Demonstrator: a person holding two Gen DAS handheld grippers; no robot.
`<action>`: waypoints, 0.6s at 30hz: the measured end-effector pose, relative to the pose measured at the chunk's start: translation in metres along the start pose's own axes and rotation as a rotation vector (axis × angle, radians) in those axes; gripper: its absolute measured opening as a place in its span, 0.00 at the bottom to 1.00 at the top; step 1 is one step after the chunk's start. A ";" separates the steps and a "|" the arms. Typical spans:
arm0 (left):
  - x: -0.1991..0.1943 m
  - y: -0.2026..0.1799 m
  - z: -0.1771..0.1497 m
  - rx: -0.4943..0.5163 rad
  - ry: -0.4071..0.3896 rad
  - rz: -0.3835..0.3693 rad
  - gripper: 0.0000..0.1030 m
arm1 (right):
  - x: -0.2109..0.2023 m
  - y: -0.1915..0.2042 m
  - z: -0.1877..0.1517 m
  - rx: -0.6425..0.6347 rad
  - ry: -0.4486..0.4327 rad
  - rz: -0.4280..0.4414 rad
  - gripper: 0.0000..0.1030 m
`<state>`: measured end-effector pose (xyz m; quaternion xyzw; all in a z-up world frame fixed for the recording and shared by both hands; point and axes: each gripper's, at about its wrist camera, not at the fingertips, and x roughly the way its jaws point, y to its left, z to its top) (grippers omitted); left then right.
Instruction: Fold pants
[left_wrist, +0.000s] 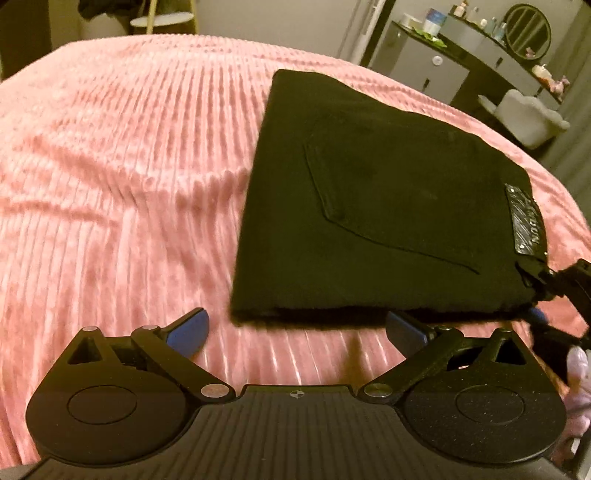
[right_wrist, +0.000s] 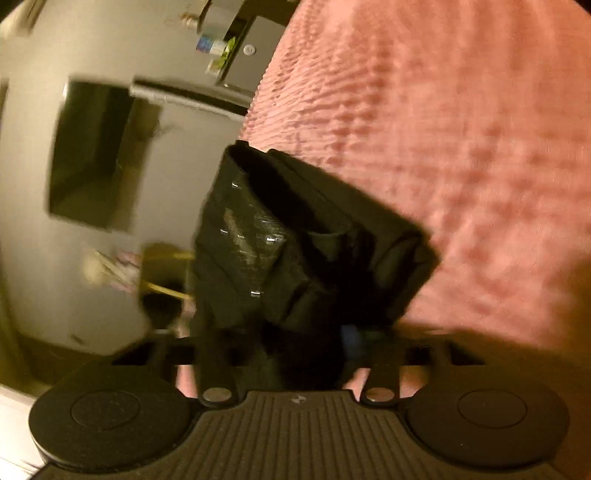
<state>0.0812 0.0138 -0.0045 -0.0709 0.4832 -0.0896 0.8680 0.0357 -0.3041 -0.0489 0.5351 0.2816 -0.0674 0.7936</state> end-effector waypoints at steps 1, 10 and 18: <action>0.001 -0.001 0.001 0.007 -0.001 0.008 1.00 | -0.003 0.010 -0.004 -0.060 -0.021 -0.021 0.30; 0.008 -0.005 0.005 0.086 -0.013 0.147 1.00 | -0.001 0.029 -0.014 -0.299 -0.079 -0.150 0.27; -0.023 -0.004 0.013 0.120 -0.055 0.242 1.00 | -0.028 0.027 -0.004 -0.320 -0.081 -0.221 0.55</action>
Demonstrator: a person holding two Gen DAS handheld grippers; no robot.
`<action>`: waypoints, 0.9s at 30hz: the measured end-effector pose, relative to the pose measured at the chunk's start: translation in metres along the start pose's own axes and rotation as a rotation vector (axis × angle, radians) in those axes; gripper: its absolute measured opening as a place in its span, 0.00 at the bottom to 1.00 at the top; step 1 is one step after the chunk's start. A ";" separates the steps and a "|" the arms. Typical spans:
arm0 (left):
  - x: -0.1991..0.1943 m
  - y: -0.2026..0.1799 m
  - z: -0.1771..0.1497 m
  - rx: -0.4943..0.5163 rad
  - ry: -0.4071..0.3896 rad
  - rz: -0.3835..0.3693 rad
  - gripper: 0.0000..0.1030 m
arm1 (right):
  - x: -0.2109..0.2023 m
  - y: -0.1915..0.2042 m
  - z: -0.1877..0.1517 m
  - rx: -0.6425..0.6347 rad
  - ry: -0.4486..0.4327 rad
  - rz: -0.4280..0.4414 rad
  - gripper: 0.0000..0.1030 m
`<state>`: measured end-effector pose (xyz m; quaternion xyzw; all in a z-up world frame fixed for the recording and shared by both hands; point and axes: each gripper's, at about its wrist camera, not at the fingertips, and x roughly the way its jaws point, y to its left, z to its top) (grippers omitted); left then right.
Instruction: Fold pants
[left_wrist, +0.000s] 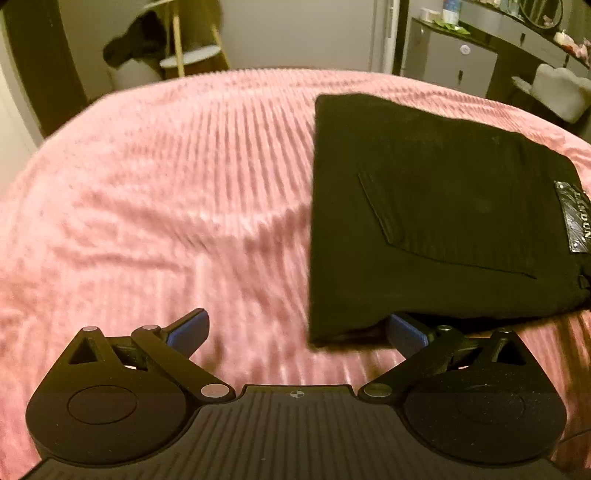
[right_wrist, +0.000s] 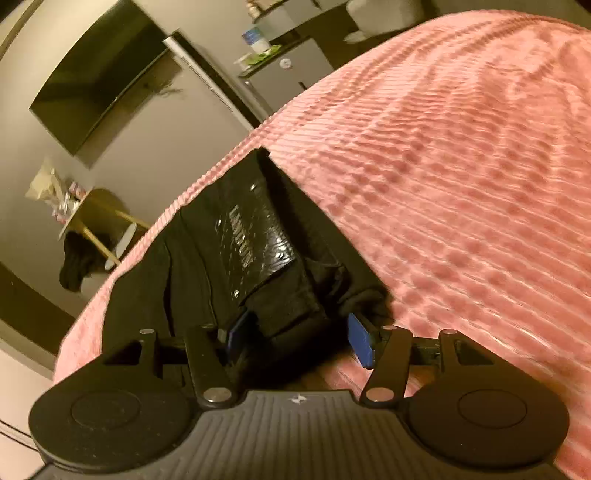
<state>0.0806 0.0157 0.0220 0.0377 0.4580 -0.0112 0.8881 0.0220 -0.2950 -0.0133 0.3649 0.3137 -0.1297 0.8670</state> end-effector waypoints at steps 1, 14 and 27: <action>-0.006 0.000 0.002 0.004 -0.009 0.012 1.00 | -0.010 0.005 0.001 -0.039 -0.031 -0.029 0.55; 0.049 -0.058 0.095 0.061 -0.221 -0.019 1.00 | 0.055 0.129 0.022 -0.785 -0.130 -0.069 0.17; 0.124 -0.088 0.129 0.228 -0.160 0.099 1.00 | 0.130 0.147 0.018 -1.004 0.006 -0.317 0.13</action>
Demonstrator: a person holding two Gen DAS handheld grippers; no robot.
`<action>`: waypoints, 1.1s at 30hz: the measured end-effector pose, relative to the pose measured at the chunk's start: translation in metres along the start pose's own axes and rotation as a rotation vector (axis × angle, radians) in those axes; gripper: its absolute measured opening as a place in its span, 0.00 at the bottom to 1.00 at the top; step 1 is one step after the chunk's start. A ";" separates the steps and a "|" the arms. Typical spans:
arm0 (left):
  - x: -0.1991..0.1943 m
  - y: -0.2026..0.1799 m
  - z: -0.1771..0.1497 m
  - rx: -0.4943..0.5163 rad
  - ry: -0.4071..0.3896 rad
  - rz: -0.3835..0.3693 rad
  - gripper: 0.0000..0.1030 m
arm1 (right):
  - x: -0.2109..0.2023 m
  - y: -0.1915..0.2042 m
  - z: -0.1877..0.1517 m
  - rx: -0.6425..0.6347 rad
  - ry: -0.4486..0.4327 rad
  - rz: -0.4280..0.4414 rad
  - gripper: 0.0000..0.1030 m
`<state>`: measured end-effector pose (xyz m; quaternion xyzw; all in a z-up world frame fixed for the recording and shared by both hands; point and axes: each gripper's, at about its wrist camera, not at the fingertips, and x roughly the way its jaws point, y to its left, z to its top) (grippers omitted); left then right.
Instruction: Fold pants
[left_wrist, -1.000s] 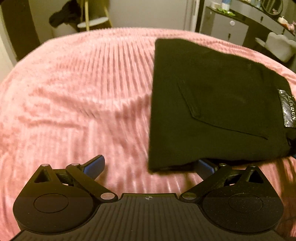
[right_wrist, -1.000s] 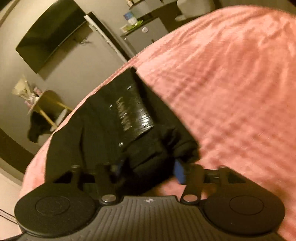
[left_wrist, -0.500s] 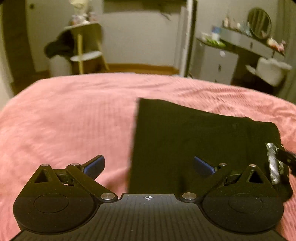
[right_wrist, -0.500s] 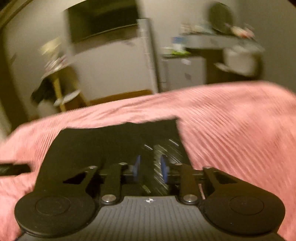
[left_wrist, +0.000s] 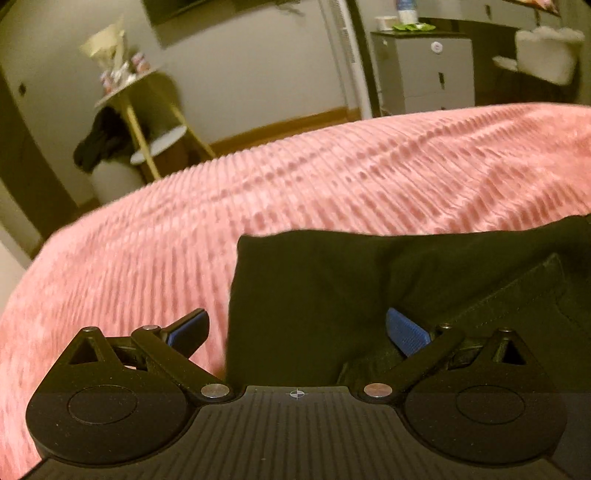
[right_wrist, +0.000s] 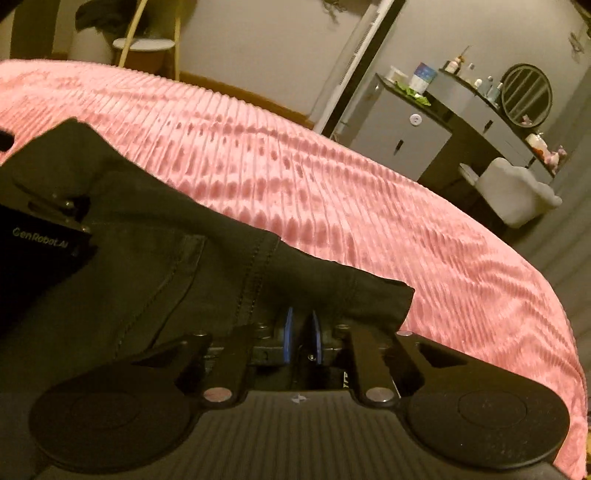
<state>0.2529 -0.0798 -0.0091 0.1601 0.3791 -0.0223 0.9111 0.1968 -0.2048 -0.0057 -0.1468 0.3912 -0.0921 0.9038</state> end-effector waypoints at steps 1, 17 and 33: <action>-0.009 0.004 -0.002 -0.007 0.007 0.005 1.00 | -0.010 -0.004 -0.004 0.021 -0.009 0.013 0.13; -0.061 0.008 -0.073 0.126 0.024 -0.016 1.00 | -0.062 0.003 -0.075 0.097 0.084 0.059 0.24; -0.210 0.054 -0.136 -0.168 0.055 -0.122 1.00 | -0.224 -0.005 -0.134 0.330 -0.046 0.133 0.96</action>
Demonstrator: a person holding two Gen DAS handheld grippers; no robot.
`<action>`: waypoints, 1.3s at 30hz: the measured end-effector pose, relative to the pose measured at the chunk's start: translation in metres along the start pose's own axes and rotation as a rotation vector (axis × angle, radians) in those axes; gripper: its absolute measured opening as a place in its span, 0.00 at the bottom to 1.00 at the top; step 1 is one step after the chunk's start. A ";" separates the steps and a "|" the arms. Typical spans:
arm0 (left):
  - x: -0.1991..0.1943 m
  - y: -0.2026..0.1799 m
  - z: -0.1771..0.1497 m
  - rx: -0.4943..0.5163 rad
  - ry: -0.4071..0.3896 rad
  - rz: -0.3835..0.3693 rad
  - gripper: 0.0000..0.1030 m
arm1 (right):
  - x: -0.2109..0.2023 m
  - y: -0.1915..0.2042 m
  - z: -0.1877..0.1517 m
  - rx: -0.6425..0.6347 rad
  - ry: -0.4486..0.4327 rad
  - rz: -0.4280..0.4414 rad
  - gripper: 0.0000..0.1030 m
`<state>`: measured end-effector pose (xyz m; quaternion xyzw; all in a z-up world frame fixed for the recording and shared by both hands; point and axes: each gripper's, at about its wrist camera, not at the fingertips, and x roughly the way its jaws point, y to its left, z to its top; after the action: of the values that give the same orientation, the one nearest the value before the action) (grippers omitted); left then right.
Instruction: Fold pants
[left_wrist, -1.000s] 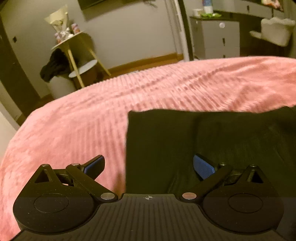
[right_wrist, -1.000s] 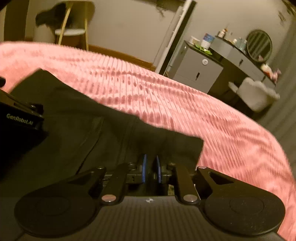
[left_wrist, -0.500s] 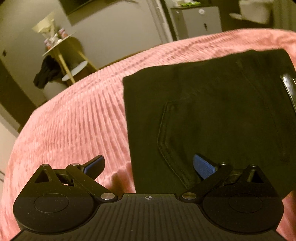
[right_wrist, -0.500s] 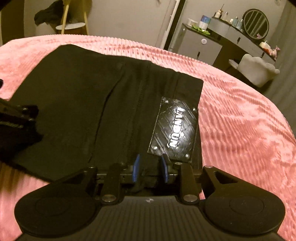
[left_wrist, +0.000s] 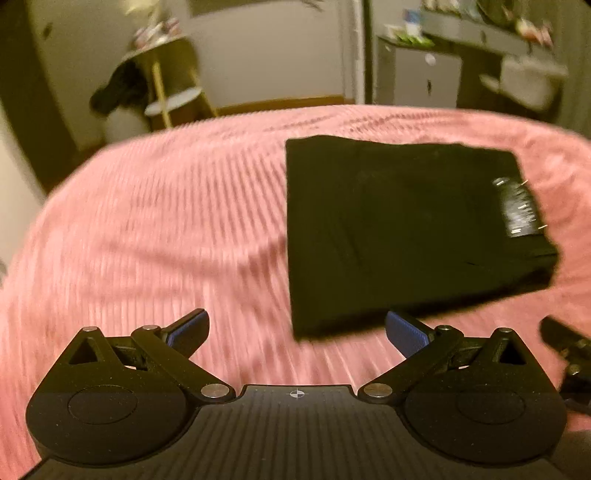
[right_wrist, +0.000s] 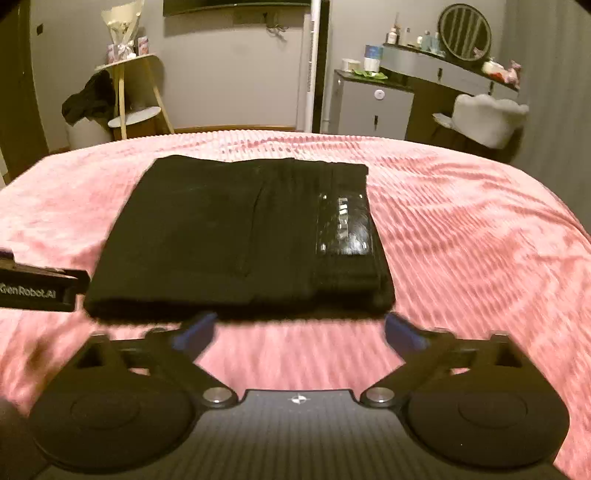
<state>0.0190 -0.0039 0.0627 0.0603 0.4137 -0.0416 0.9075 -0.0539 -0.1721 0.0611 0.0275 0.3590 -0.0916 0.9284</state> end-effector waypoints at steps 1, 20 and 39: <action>-0.012 0.004 -0.007 -0.037 0.004 -0.014 1.00 | -0.016 0.001 -0.006 0.002 -0.017 0.007 0.96; -0.180 0.008 -0.011 0.098 -0.148 -0.132 1.00 | -0.183 -0.001 0.018 0.155 -0.008 0.064 0.96; -0.074 -0.003 0.034 0.083 0.112 -0.045 1.00 | -0.075 0.016 0.070 0.063 0.176 -0.008 0.96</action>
<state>-0.0043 -0.0099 0.1407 0.0907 0.4629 -0.0756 0.8785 -0.0593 -0.1528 0.1631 0.0632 0.4361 -0.1037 0.8917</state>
